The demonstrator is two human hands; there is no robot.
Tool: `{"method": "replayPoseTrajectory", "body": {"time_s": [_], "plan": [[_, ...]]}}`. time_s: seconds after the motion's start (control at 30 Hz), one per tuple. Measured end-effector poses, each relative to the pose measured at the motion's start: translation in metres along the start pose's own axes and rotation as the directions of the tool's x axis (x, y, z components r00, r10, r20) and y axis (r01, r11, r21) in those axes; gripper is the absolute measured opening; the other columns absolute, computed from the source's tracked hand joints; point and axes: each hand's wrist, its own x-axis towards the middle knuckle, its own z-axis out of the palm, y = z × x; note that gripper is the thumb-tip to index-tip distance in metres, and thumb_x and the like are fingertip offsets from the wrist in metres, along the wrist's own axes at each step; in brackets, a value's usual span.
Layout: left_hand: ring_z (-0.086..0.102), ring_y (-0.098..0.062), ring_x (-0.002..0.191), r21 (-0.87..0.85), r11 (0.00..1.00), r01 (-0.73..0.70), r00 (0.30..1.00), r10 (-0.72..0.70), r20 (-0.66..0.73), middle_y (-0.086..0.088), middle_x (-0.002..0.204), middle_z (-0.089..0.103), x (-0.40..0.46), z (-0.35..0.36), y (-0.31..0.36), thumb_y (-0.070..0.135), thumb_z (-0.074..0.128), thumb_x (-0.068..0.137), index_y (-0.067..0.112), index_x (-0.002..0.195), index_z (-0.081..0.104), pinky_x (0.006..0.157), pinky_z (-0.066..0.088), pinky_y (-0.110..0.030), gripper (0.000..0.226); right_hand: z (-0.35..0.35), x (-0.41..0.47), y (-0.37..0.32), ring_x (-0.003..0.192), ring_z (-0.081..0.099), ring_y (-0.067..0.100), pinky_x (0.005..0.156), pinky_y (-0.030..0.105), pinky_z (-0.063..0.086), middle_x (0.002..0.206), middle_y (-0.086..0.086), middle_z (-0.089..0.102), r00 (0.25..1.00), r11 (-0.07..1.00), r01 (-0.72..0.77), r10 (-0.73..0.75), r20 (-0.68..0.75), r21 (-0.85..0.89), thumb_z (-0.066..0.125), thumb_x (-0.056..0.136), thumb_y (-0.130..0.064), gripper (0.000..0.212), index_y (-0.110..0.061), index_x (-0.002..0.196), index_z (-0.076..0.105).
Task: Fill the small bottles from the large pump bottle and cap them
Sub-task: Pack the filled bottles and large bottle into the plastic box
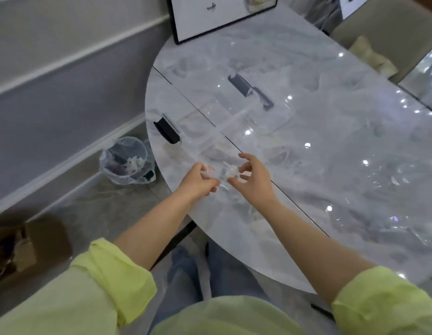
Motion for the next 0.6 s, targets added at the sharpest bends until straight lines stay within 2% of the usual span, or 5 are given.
{"method": "replayPoseTrajectory", "body": {"time_s": [0.17,0.37,0.47,0.53,0.6], "plan": [[0.070,-0.022,0.095,0.107,0.994,-0.022,1.000,0.024,-0.015,-0.006,0.101,0.068,0.006,-0.005,-0.005,0.016,0.072,0.090,0.022,0.137,0.048,0.094,0.057,-0.041,0.053,0.018,-0.005,0.030,0.112,0.057,0.013,0.090,0.026,0.053,0.131,0.000,0.051,0.997,0.997,-0.067,0.067,0.025,0.033,0.089,0.075,-0.011,0.081,-0.020,0.144,0.049],[0.065,-0.016,0.086,0.228,0.972,-0.054,0.993,0.076,-0.085,0.005,0.088,0.060,0.013,-0.008,-0.013,0.017,0.077,0.085,0.033,0.137,0.053,0.077,0.054,-0.028,0.060,0.030,0.009,0.040,0.110,0.062,0.019,0.092,0.041,0.057,0.128,0.004,0.061,0.989,0.992,-0.121,0.118,0.086,0.029,0.085,0.079,-0.011,0.063,-0.019,0.135,0.058],[0.059,-0.014,0.086,0.301,0.947,-0.117,0.963,0.182,-0.201,0.001,0.106,0.052,0.016,-0.004,-0.023,0.020,0.085,0.079,0.033,0.136,0.054,0.069,0.042,-0.014,0.067,0.033,0.017,0.043,0.107,0.063,0.019,0.086,0.022,0.056,0.120,0.001,0.063,0.991,0.996,-0.093,0.091,0.099,0.017,0.083,0.080,-0.009,0.049,-0.018,0.124,0.064],[0.057,-0.014,0.099,0.307,0.945,-0.114,0.957,0.188,-0.222,-0.001,0.122,0.045,0.020,0.001,-0.029,0.020,0.089,0.074,0.030,0.137,0.052,0.079,0.044,-0.016,0.074,0.034,0.020,0.041,0.105,0.062,0.018,0.077,0.006,0.048,0.113,-0.001,0.064,0.992,0.996,-0.080,0.077,0.100,0.024,0.081,0.080,-0.007,0.040,-0.023,0.112,0.064],[0.054,-0.015,0.109,0.304,0.948,-0.091,0.967,0.157,-0.201,-0.001,0.130,0.042,0.026,0.006,-0.033,0.022,0.091,0.072,0.027,0.139,0.049,0.087,0.046,-0.023,0.079,0.035,0.022,0.041,0.103,0.063,0.018,0.078,0.009,0.049,0.110,0.001,0.066,0.993,0.996,-0.075,0.071,0.100,0.039,0.082,0.081,-0.009,0.037,-0.025,0.109,0.064]]}}
